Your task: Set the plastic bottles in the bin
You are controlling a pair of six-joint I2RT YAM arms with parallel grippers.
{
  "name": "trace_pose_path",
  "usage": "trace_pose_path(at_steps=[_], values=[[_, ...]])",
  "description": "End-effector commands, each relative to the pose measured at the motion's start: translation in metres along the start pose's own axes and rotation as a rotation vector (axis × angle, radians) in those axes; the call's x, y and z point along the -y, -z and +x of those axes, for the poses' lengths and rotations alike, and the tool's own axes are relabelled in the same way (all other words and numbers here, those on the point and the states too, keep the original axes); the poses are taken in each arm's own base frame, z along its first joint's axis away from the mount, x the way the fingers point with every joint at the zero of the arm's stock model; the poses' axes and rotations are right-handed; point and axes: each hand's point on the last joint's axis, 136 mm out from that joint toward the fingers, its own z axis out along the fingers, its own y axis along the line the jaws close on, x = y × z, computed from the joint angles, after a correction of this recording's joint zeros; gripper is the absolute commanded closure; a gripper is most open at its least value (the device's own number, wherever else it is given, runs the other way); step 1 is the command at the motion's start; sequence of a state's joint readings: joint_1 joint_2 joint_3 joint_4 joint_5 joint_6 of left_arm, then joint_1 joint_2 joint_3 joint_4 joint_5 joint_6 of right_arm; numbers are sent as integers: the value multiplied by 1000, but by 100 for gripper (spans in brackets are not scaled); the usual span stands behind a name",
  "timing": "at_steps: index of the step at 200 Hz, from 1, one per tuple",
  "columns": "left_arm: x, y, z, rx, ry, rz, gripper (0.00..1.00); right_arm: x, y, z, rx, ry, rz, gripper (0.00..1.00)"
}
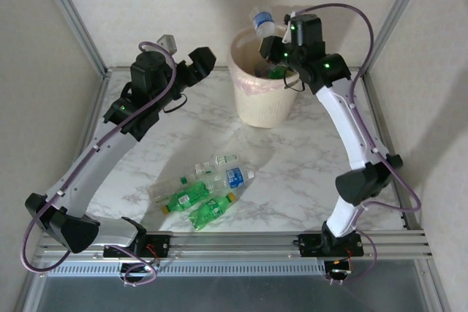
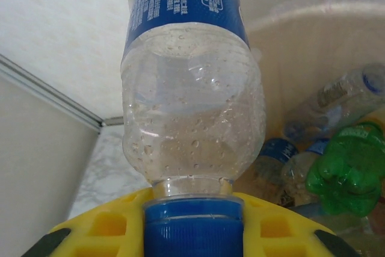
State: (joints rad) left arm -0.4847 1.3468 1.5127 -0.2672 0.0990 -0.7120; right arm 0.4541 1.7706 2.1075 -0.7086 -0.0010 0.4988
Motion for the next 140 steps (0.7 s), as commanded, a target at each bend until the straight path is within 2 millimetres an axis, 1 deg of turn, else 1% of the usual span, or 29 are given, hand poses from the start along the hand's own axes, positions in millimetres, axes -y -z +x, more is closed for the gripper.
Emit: trace_pose_path(at_steps=[1,8,15,22,32,41,75,101,129,140], values=[[-2,13,-10,35,-53,-36,4,13,-12,1,-16,-15,74,79],[-5,13,-9,34,-58,-48,4,14,-18,2,-26,-16,79,79],[-7,13,-9,35,-62,-57,4,13,-22,3,-39,-16,80,76],[-8,14,-9,37,-67,-63,4,11,-27,5,-52,-15,72,72],[-9,16,-9,39,-76,-67,4,10,-30,7,-60,-13,66,63],[-10,17,-10,42,-81,-75,4,8,-30,6,-57,-8,59,55],[-15,19,-9,47,-100,-90,4,4,-23,0,-40,11,49,34],[-20,18,-5,45,-118,-94,4,-1,-14,-3,-33,20,34,33],[-26,15,5,13,-166,-104,3,-13,6,-2,-8,50,8,34],[-32,14,10,-14,-193,-123,3,-18,18,0,3,65,-4,34]])
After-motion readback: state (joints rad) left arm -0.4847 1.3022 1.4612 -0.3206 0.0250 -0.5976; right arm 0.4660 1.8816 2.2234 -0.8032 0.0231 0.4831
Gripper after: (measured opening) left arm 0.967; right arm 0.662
